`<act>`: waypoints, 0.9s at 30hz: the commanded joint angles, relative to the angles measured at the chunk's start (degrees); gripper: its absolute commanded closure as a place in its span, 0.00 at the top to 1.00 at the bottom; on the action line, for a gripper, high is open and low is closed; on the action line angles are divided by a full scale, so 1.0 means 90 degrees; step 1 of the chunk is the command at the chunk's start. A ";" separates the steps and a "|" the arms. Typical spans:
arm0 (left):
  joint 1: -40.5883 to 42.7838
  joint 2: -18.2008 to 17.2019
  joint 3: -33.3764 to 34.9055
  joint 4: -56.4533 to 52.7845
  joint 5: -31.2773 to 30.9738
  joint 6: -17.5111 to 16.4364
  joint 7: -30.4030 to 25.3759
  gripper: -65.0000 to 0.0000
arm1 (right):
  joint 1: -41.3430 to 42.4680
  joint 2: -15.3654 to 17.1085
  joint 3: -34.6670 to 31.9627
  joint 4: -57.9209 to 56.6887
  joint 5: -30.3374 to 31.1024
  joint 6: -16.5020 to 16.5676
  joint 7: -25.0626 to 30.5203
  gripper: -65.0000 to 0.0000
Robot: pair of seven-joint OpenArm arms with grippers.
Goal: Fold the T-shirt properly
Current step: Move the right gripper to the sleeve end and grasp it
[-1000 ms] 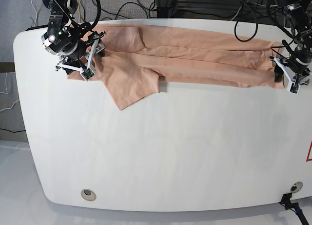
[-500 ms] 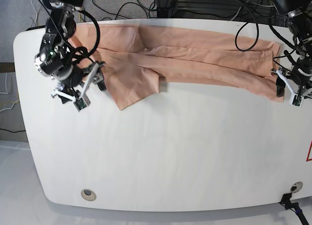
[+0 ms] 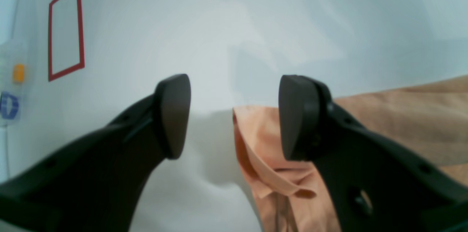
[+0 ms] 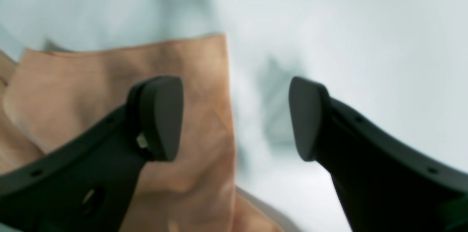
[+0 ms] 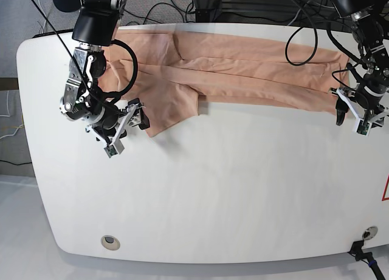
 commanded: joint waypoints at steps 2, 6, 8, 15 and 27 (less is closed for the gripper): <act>-0.0063 -0.0116 -0.0047 0.0091 -0.0084 0.0040 -0.0144 0.56 | 0.0136 0.0064 0.0009 -0.0326 0.0138 0.0038 0.0265 0.67; -0.0063 -0.0107 -0.0037 0.0072 -0.0084 0.0040 -0.0144 0.56 | 0.0087 0.0044 -0.0118 -0.0405 0.0187 0.0038 0.0255 0.67; -0.0063 -0.0107 -0.0028 0.0062 -0.0084 0.0040 -0.0144 0.56 | 0.0009 0.0044 -0.0372 -0.0395 0.0187 0.0038 0.0245 0.67; -0.0082 -0.0097 -0.0018 0.0062 -0.0084 0.0040 -0.0144 0.56 | -0.0303 -0.0317 -0.0606 -0.0190 0.0168 0.0038 0.0148 0.67; -0.0082 -0.0097 -0.0018 0.0052 -0.0074 0.0040 -0.0144 0.56 | -0.0284 -0.0356 -0.0606 -0.0043 0.0187 0.0038 0.0060 0.26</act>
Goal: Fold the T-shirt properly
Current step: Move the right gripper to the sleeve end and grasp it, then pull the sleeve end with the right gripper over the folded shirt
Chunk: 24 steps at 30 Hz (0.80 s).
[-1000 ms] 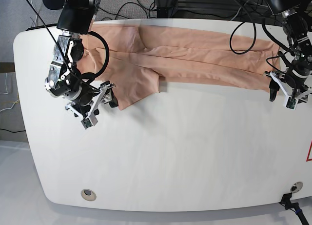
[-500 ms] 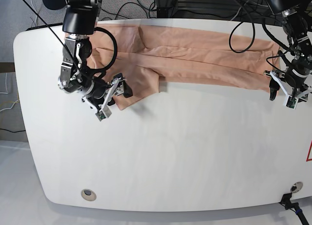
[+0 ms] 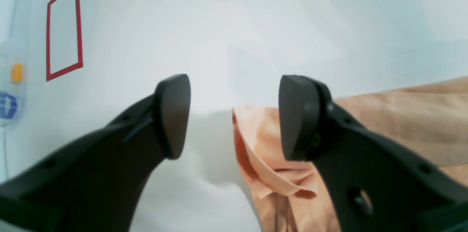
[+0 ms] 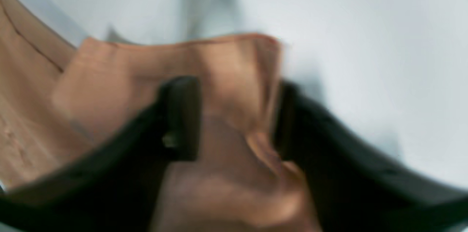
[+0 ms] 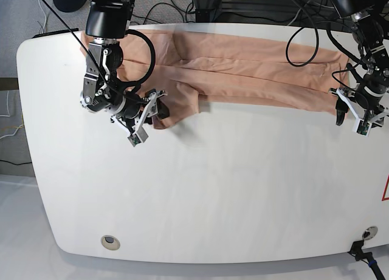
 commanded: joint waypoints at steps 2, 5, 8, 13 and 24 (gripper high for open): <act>-0.0070 -0.0102 -0.0020 0.0093 -0.0076 0.0040 -0.0144 0.56 | 0.0034 0.0013 -0.0014 0.0456 -0.0014 -0.0008 -0.0152 0.05; -0.0070 -0.0102 -0.0020 0.0093 -0.0076 0.0040 -0.0144 0.56 | 0.0024 0.0013 -0.0014 0.0837 -0.0005 -0.0008 -0.0679 0.00; -0.0070 -0.0102 -0.0020 0.0093 -0.0076 0.0040 -0.0144 0.56 | -0.0181 -0.0085 -0.0004 0.1580 -0.0005 -0.0008 -0.1148 0.00; -0.0070 -0.0102 -0.0020 -0.0121 -0.0076 0.0040 -0.0144 0.56 | -0.0718 -0.0134 -0.0004 0.2957 0.0005 -0.0008 -0.1929 0.00; -0.0080 -0.0102 0.0156 -0.0209 -0.0076 0.0040 -0.0154 0.56 | -0.2408 0.0091 0.0025 0.3514 0.2047 -0.0008 -0.2525 0.00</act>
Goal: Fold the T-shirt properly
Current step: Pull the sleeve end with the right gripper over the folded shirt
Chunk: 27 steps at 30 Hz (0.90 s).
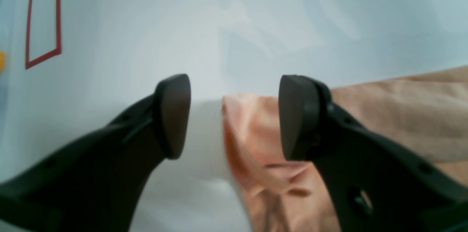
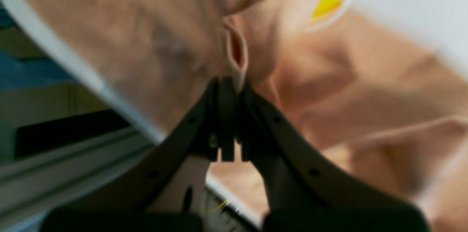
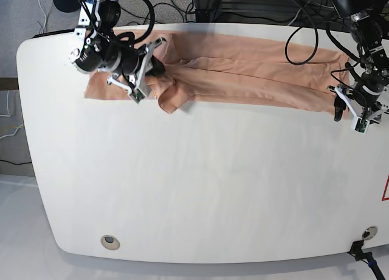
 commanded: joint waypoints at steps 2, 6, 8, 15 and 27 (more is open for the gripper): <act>-0.0080 -0.0090 0.0017 0.0109 -0.0091 0.0008 -0.0139 0.56 | -0.0423 0.0201 0.0001 0.0123 0.0740 0.0021 0.0051 0.00; -0.0080 -0.0090 0.0017 0.0109 -0.0091 0.0008 -0.0139 0.56 | -0.0853 0.0572 -0.0018 0.0123 0.1248 0.0021 0.0051 0.00; -0.0080 -0.0090 0.0017 0.0109 -0.0091 0.0008 -0.0139 0.56 | -0.0970 0.0719 -0.0018 0.0123 0.1287 0.0021 0.0051 0.00; -0.0080 -0.0090 0.0027 0.0109 -0.0091 0.0008 -0.0139 0.56 | -0.1165 0.1012 -0.0028 0.0123 0.1297 0.0021 0.0051 0.00; -0.0080 -0.0090 0.0027 0.0099 -0.0091 0.0008 -0.0139 0.56 | -0.1507 0.1598 -0.0038 0.0123 0.2244 0.0021 -0.0007 0.51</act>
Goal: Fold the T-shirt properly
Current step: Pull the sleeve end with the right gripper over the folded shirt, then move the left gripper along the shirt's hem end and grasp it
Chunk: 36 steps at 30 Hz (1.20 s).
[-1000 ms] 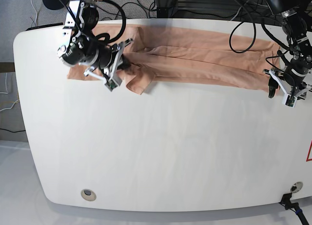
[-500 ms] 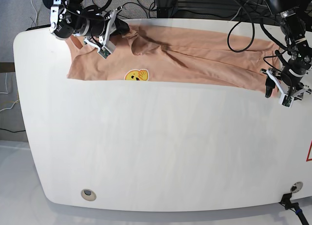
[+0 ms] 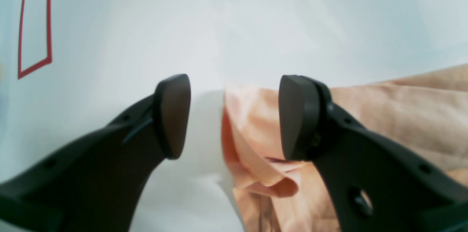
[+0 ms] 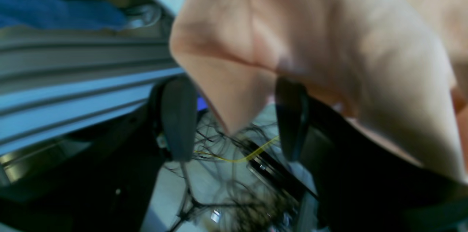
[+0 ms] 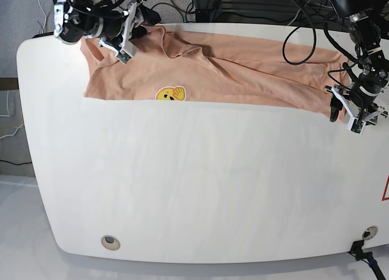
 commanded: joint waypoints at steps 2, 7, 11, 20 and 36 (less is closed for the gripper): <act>-0.0073 -0.0104 -0.0031 0.0099 -0.0074 0.0042 -0.0105 0.56 | -0.0070 0.0333 0.0037 0.0116 0.0926 0.0016 0.0090 0.51; -0.0083 -0.0104 0.0145 0.0099 -0.0074 0.0042 -0.0105 0.56 | -0.0206 0.0480 0.0047 0.0155 0.1756 0.0016 0.0090 0.51; -0.0083 -0.0104 0.0154 0.0099 -0.0074 0.0042 -0.0105 0.56 | 0.0116 0.0451 0.0067 0.0155 0.1883 0.0016 0.0090 0.51; 0.0250 0.0033 0.0106 0.0656 -0.0084 0.0042 -0.0037 0.56 | 0.1513 0.0294 0.0057 0.0136 0.0281 0.0016 0.0139 0.51; 0.1773 0.0834 0.0106 0.1916 -0.0054 0.0042 0.0246 0.00 | 0.1581 -0.0575 0.0047 0.0126 -0.1790 0.0016 0.0520 0.00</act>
